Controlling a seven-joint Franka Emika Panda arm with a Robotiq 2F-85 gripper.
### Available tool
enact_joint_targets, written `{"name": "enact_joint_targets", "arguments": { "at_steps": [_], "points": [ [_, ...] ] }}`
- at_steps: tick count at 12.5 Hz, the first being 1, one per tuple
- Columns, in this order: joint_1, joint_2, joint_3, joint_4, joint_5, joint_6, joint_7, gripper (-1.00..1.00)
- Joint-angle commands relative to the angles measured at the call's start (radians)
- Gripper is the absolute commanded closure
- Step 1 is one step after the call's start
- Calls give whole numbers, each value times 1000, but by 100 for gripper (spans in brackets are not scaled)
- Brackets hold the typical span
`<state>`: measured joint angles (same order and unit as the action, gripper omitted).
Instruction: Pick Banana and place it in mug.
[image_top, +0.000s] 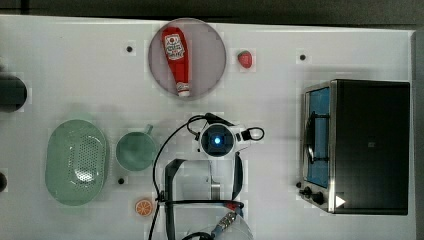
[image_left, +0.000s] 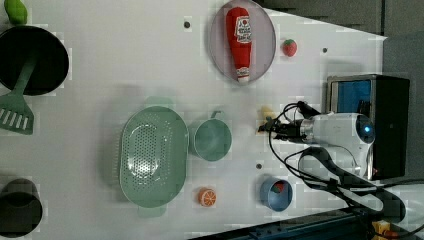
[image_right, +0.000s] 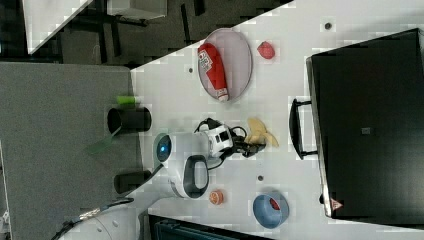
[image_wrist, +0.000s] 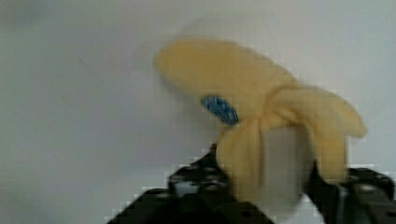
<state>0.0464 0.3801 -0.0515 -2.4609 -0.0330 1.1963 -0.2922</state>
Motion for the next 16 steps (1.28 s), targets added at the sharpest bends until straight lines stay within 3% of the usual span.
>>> {"name": "enact_joint_targets", "arguments": {
  "at_steps": [1,4,7,12,16],
  "points": [
    [-19,-6,14,6,2,20,-25,34],
    [-23,-29,12,10,2,20,-25,34],
    [-28,-172,3,12,2,-62,-25,34],
    [-27,-497,-9,109,2,-571,-24,34],
    [-18,-602,33,255,2,-897,24,34]
  ]
}}
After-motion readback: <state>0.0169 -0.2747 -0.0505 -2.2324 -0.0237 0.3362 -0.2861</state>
